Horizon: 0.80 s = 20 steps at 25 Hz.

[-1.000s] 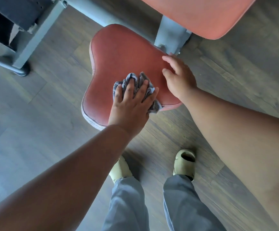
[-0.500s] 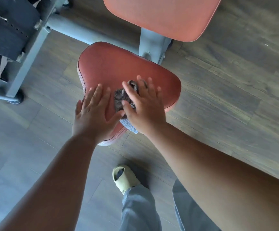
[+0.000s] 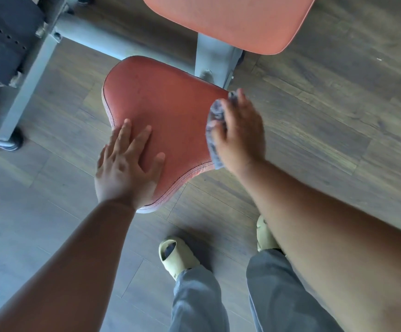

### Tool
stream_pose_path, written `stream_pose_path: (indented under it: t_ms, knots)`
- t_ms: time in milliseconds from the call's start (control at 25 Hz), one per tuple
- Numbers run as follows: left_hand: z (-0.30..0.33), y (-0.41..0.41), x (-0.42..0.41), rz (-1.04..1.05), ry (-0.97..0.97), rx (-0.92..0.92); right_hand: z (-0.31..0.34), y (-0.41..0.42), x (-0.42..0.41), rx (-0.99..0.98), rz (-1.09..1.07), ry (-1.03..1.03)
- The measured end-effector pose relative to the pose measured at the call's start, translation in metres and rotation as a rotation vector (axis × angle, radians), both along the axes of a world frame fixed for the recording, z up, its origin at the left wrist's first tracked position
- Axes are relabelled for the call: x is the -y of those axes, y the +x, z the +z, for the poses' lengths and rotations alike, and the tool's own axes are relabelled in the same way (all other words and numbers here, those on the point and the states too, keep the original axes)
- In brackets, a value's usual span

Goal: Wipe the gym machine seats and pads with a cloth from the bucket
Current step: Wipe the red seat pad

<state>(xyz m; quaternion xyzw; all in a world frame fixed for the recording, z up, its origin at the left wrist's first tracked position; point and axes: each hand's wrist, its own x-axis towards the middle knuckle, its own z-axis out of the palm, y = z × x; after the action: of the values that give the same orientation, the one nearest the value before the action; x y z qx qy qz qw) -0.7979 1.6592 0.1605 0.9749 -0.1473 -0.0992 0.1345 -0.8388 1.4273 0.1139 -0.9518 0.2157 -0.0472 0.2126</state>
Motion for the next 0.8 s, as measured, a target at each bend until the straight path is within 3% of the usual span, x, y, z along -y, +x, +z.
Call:
stream_pose_path:
  t_ms: [160,240,400,520,640,800]
  knots:
    - [-0.002,0.0,-0.003,0.054,-0.033,0.019,-0.003,-0.039,-0.041,0.113,0.343,-0.105]
    - [-0.003,0.0,-0.002,0.056,-0.046,0.027,-0.016,-0.051,-0.026,0.159,0.158,-0.085]
    - [-0.002,-0.001,0.0,0.058,-0.051,0.037,-0.016,-0.029,-0.029,0.208,-0.423,0.344]
    - [-0.002,-0.001,-0.002,0.06,-0.045,0.035,-0.006,0.004,-0.005,0.122,-0.57,0.445]
    - [-0.003,-0.001,0.0,0.051,-0.042,0.049,0.003,0.037,0.028,-0.213,-0.401,0.231]
    - [-0.003,-0.001,-0.001,0.035,-0.013,0.053,0.008,0.111,0.015,-0.374,-0.089,0.161]
